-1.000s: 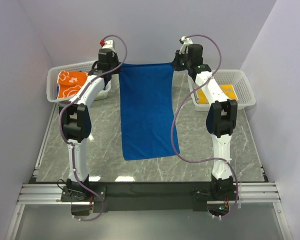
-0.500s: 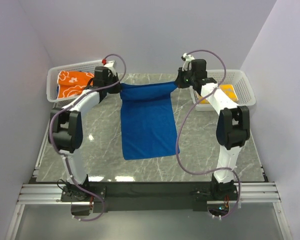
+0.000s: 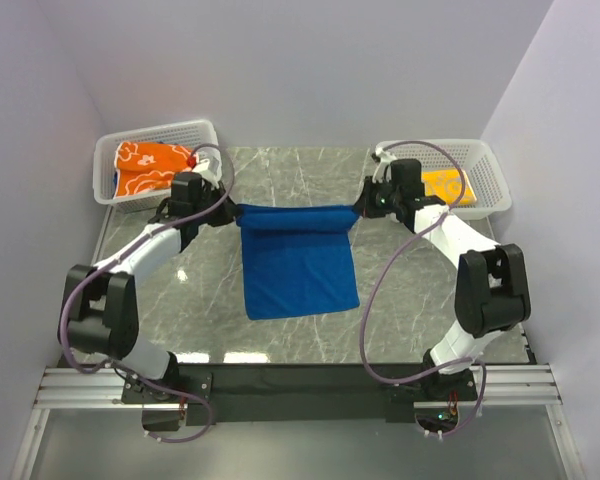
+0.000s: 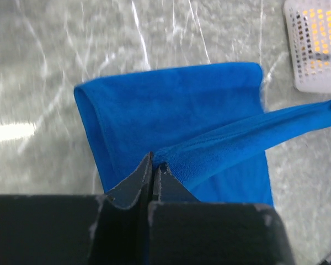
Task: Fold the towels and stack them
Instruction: Fold the towel
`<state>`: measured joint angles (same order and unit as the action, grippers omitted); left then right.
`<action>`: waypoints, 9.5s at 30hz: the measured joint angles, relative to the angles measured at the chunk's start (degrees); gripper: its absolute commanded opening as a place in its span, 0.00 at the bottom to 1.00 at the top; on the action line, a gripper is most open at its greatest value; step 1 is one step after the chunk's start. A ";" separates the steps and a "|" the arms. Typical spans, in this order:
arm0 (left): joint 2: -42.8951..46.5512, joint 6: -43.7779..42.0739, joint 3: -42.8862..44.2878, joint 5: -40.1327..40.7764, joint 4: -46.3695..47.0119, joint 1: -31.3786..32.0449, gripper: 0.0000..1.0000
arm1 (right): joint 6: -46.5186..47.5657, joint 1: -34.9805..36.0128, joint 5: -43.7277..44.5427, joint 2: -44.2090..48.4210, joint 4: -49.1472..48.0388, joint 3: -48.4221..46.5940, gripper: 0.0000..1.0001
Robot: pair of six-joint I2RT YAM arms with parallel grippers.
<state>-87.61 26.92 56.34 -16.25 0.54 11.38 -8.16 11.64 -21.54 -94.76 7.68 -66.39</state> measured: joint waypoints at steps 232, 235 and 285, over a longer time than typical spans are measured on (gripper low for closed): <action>13.33 14.34 -27.39 6.58 -1.01 9.57 0.66 | -14.25 6.71 5.25 13.88 0.63 29.46 0.54; 21.27 14.51 -28.39 8.57 -5.09 9.77 0.77 | -12.24 9.92 7.06 18.08 4.20 28.52 0.56; 46.16 -3.74 -16.59 27.87 -24.81 4.55 0.88 | 24.20 32.87 -2.49 -18.78 13.81 -13.00 0.35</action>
<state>-41.45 23.18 39.75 11.62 -24.27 15.92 16.03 44.51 -24.03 -113.54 21.50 -79.40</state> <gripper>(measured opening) 0.885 0.352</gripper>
